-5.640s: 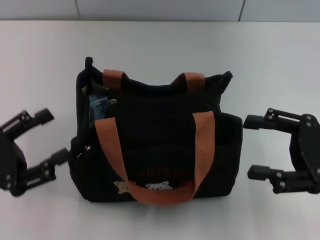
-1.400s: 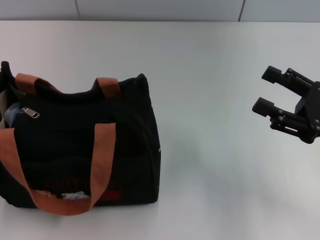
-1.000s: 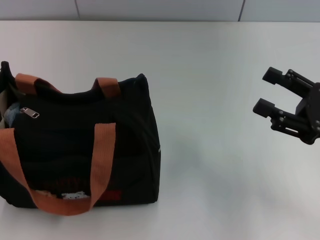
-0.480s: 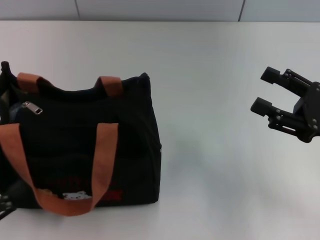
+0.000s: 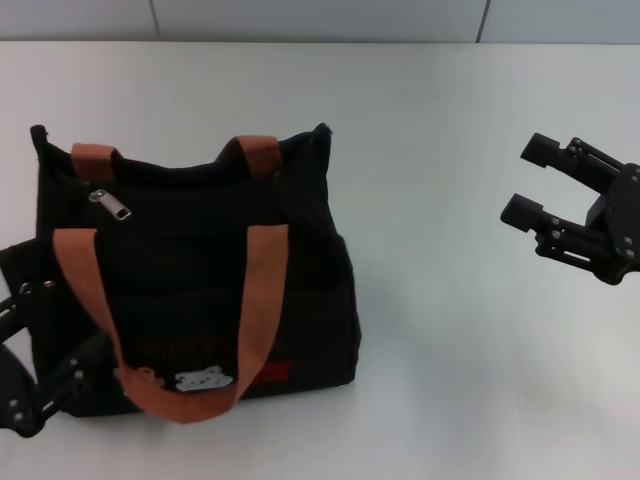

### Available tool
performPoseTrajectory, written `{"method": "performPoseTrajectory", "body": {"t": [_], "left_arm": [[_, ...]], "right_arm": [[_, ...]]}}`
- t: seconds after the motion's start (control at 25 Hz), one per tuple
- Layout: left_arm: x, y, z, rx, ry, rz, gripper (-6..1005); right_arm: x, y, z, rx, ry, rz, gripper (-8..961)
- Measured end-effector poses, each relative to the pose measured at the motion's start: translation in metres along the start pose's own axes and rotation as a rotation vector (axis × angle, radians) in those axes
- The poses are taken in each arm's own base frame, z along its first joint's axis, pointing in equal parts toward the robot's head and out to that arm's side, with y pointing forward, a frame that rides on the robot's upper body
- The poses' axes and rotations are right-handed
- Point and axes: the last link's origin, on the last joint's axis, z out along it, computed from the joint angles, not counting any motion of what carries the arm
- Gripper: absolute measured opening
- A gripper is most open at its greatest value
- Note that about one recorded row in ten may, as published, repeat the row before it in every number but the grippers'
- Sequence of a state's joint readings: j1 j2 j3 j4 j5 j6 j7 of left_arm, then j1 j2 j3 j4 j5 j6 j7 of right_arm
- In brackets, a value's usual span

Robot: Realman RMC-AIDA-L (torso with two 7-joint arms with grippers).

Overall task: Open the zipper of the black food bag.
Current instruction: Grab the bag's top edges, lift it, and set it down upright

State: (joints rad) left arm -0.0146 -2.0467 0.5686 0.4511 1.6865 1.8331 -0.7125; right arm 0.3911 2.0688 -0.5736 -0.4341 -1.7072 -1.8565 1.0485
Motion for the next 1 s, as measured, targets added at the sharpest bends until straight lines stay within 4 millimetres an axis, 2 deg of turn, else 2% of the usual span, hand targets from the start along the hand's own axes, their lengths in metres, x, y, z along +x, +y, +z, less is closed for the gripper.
{"method": "performPoseTrajectory", "body": {"t": [0.12,0.56,0.8,1.0], "left_arm": [[-0.002,0.0,0.0033,0.012,-0.001,-0.003,712],[-0.0032,0.0058,0.0033,0.037,0.029,0.061,268],[-0.0039,0.0077,0.0042,0.062,0.055,0.08,162],[-0.0007,0.0044,0.0091,0.097,0.098,0.129,126]], "right_arm": [[0.0001,-0.0001,0.0001,0.001,0.0,0.0,801],[0.0009,0.0005,-0.0016,0.007,-0.001,0.004,799],[0.0006,0.0006,-0.0005,0.006,-0.005,0.003,798],[-0.0002,0.0005,0.0003,0.003,-0.009,0.001,798]]}}
